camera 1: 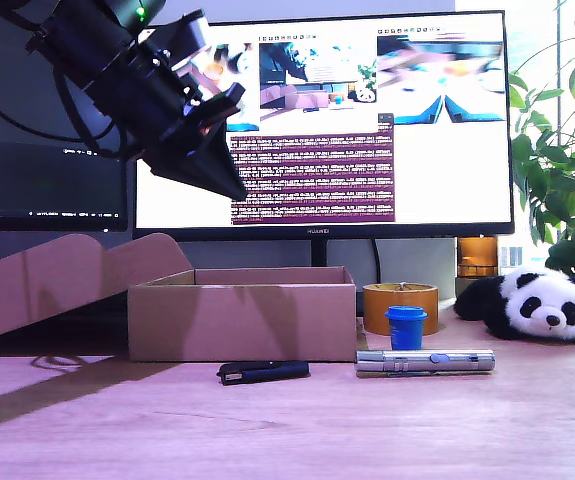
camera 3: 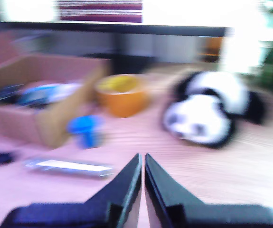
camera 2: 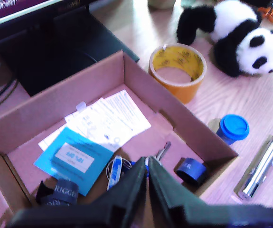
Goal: Pick up the keys and place it inside the cardboard box
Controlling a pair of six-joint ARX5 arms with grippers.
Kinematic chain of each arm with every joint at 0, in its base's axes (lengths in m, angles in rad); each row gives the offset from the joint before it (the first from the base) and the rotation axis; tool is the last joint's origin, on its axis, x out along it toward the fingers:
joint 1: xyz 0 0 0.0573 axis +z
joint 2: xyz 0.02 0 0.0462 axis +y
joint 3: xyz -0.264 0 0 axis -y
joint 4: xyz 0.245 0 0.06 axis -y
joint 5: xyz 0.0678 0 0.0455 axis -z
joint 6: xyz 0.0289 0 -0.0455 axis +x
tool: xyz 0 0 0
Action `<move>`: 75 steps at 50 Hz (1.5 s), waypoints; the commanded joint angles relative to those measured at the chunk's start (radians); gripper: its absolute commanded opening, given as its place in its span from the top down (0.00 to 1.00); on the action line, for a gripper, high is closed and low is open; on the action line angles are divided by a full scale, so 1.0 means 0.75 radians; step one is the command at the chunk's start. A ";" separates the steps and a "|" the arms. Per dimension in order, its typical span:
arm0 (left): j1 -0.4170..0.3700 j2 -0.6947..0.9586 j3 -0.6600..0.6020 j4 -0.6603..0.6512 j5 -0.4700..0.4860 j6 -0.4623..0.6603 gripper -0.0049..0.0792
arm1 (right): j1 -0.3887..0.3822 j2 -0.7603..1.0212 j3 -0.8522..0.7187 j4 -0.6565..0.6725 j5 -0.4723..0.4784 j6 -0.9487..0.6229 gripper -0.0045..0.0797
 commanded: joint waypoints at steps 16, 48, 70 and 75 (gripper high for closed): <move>0.087 -0.327 -0.387 0.160 -0.035 -0.031 0.97 | -0.288 0.008 -0.017 0.049 -0.136 0.055 0.96; 0.451 -1.006 -1.038 0.386 -0.139 -0.146 0.97 | -0.295 0.008 -0.017 -0.093 -0.155 0.126 0.96; 0.589 -1.456 -1.320 0.346 -0.128 -0.280 0.97 | -0.295 0.008 -0.017 -0.199 -0.155 0.126 0.96; 0.589 -1.552 -1.330 0.269 -0.129 -0.285 0.97 | -0.295 0.008 -0.017 -0.199 -0.155 0.126 0.96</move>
